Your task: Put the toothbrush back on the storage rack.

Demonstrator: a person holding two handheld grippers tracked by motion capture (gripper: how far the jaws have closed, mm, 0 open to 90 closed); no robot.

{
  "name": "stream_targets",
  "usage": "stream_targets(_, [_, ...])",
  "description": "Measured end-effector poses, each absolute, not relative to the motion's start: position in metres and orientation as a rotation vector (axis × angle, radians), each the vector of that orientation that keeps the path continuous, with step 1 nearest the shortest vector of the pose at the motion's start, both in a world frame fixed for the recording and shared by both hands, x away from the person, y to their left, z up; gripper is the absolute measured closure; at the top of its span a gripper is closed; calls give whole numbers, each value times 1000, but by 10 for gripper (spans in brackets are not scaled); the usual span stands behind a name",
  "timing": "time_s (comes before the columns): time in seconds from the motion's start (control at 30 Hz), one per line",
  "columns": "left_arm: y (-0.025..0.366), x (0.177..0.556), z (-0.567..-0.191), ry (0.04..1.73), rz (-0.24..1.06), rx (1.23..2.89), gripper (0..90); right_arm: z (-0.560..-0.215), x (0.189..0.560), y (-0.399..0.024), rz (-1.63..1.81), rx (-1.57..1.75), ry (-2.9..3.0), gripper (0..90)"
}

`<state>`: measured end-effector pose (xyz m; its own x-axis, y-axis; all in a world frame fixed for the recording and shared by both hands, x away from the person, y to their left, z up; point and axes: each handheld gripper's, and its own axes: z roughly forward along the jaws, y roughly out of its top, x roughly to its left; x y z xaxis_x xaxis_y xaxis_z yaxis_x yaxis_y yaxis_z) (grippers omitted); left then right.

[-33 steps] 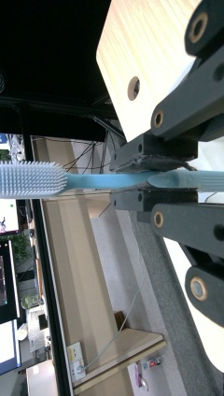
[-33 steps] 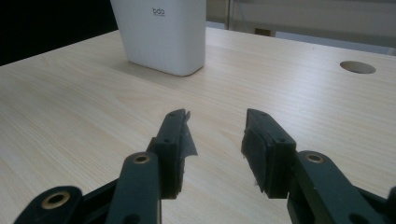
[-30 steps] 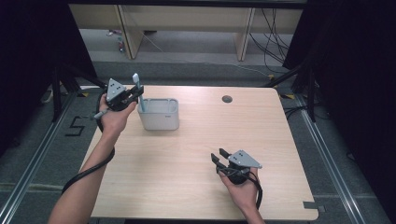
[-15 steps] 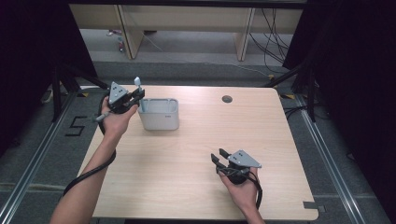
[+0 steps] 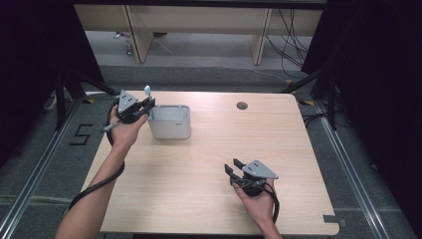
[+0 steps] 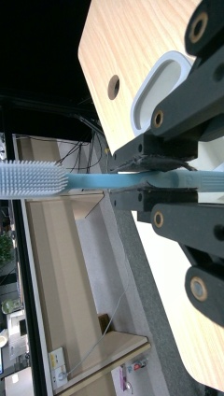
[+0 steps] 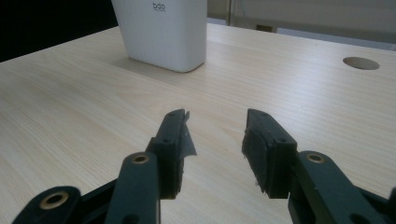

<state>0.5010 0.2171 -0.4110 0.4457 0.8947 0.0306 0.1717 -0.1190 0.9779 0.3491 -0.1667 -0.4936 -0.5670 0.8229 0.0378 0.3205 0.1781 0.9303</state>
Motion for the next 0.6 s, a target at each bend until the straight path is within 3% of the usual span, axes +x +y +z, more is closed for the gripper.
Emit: stream_targets(0.6, [217, 501, -421, 977, 801, 1604, 799, -495, 350, -166, 1399, 1068, 1991, 586])
